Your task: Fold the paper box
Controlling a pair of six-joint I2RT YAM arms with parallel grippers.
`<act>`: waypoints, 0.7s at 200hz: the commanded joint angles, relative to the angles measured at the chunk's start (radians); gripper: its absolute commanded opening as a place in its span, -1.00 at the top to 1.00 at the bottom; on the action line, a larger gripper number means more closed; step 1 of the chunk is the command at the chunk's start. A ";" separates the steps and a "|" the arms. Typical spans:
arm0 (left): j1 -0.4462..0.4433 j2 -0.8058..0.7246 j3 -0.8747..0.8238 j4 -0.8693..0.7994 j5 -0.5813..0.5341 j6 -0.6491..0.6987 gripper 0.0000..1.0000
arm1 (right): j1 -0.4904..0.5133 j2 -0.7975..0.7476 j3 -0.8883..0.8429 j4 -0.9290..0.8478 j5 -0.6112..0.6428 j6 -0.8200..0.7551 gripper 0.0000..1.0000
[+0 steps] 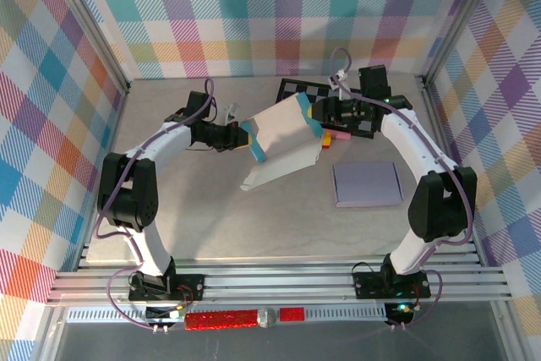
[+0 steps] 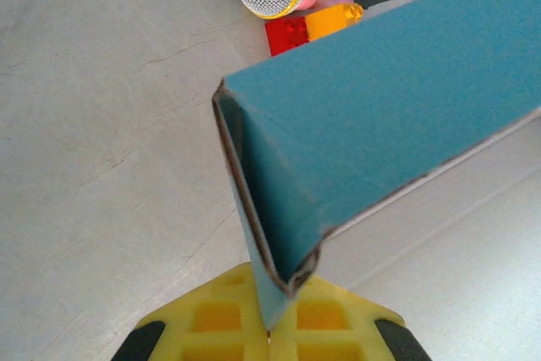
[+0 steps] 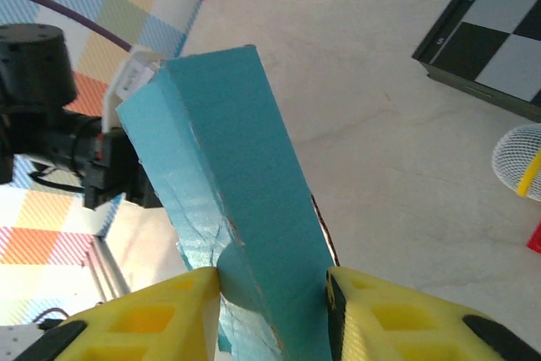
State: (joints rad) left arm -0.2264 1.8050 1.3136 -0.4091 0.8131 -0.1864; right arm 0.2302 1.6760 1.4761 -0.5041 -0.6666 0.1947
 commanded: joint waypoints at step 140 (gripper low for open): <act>-0.010 -0.047 0.061 -0.076 0.008 0.071 1.00 | 0.201 0.113 0.167 -0.220 0.601 -0.170 0.20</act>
State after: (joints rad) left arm -0.2276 1.8015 1.3384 -0.4847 0.7761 -0.1406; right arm 0.4072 1.7618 1.6012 -0.6796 -0.1276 0.0433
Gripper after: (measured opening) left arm 0.040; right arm 0.391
